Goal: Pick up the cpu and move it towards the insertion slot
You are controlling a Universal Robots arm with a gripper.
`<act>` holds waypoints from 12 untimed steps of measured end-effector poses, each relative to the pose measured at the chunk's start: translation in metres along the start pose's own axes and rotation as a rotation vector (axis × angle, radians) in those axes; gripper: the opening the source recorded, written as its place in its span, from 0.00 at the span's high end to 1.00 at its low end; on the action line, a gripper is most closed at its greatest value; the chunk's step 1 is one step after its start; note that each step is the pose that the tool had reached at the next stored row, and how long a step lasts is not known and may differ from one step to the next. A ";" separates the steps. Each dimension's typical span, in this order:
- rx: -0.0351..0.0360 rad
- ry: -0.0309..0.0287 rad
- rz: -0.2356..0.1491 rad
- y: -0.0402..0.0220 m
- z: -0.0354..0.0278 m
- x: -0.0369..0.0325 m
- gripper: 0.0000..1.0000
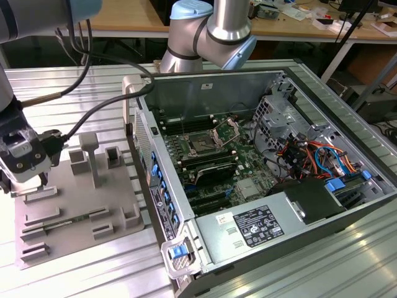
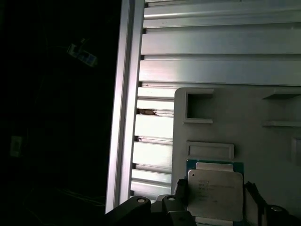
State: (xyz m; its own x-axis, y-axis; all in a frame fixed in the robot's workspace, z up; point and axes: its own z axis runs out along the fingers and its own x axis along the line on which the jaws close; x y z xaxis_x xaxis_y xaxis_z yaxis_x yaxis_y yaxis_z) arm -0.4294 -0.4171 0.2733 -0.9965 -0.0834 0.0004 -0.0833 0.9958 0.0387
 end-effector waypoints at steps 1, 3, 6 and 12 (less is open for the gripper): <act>-0.0001 0.0000 0.000 0.0000 -0.0006 0.0000 0.45; -0.0001 0.0000 0.000 0.0001 -0.0024 0.0000 0.45; -0.0006 0.0000 0.000 0.0002 -0.0050 0.0000 0.45; -0.0015 -0.0001 0.000 0.0004 -0.0098 0.0000 0.45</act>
State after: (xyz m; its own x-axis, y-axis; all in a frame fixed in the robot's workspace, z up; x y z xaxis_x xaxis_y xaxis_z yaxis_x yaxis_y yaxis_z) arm -0.4294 -0.4171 0.2831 -0.9965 -0.0833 0.0003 -0.0832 0.9957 0.0402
